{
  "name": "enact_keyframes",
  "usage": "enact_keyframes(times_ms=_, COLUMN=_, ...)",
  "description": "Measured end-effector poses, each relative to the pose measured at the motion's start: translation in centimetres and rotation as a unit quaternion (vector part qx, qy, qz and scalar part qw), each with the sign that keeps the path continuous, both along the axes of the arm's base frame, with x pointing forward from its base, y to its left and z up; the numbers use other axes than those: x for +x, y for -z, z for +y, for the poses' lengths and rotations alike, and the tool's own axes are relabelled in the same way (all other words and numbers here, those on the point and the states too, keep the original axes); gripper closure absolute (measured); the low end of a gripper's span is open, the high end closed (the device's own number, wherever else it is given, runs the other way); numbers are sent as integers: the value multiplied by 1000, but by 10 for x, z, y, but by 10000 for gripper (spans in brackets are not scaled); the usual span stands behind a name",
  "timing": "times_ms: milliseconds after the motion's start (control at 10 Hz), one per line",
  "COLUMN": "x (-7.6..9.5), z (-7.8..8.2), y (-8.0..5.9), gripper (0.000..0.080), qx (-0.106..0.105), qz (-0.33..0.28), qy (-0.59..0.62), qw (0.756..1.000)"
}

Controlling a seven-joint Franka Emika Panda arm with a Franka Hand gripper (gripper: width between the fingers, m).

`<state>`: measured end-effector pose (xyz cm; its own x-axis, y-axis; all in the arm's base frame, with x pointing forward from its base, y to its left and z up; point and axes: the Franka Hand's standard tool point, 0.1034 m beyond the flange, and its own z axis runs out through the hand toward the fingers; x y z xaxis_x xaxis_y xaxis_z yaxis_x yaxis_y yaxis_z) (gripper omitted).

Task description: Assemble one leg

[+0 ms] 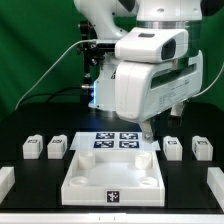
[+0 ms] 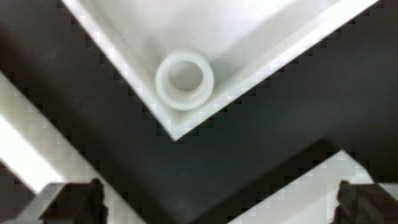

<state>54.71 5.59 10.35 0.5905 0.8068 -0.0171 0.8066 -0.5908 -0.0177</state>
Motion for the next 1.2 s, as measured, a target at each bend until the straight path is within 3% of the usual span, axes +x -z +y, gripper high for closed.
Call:
enact_keyframes(times_ms=300, x=-76, z=-25, y=26, gripper=150, qx=5, qz=4, qy=-190, qw=982)
enact_keyframes(times_ms=400, x=-98, z=-37, y=41, gripper=150, qx=9, qz=5, qy=-242, qw=970)
enact_keyframes(times_ms=500, x=-107, z=-49, y=52, gripper=150, qx=12, qz=-3, qy=-294, qw=956)
enact_keyframes(times_ms=600, x=-110, z=-64, y=64, gripper=150, qx=17, qz=-2, qy=-338, qw=941)
enact_keyframes(times_ms=700, x=-108, z=-70, y=72, gripper=150, qx=20, qz=2, qy=-332, qw=943)
enact_keyframes(times_ms=1100, x=-101, z=-70, y=85, gripper=150, qx=24, qz=7, qy=-292, qw=956)
enact_keyframes(times_ms=1200, x=-101, z=-70, y=85, gripper=243, qx=24, qz=7, qy=-291, qw=956)
